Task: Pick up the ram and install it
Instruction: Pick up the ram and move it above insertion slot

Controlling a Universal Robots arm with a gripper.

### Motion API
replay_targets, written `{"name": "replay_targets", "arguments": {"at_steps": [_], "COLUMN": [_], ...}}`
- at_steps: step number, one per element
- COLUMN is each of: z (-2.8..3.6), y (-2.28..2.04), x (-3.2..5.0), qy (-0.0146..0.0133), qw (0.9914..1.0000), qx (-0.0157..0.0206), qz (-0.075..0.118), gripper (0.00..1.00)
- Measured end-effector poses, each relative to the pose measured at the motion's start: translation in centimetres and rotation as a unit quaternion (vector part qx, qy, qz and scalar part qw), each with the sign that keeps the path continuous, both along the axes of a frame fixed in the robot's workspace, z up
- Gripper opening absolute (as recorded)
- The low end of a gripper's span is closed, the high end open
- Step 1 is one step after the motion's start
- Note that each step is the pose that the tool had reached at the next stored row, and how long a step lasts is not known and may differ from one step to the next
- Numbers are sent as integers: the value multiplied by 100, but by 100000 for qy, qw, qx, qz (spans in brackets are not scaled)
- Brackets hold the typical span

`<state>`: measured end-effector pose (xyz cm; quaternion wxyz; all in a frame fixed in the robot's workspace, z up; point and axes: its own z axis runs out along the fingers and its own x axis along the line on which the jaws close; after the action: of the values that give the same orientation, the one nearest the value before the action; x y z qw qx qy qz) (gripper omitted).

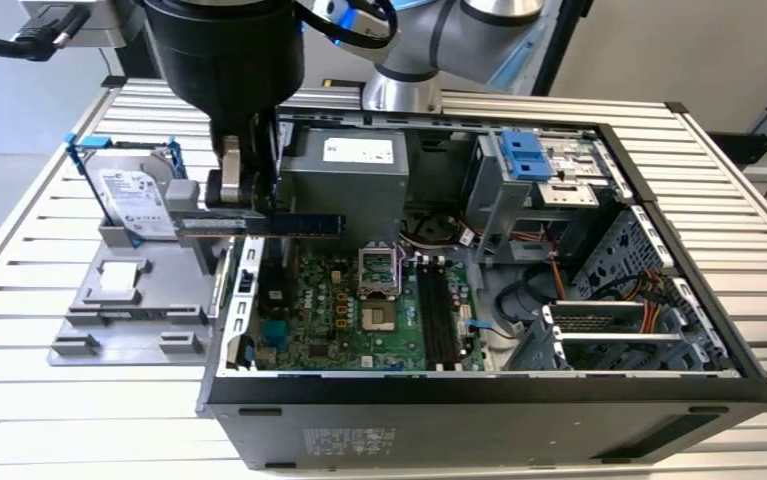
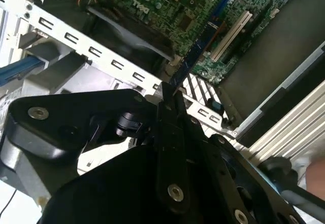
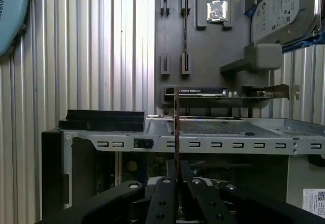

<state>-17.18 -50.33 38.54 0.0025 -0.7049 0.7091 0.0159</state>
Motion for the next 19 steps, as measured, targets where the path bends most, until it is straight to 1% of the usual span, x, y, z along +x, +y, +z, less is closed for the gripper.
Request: {"name": "replay_targets", "arguments": {"at_steps": [4,19], "z": [0,0], "y": [0,0], "x": [100,765], "qy": [1,5], "qw": [100000,100000], "qx": [-4,-3], "qz": [-2,-1], "gripper": [0,0]}}
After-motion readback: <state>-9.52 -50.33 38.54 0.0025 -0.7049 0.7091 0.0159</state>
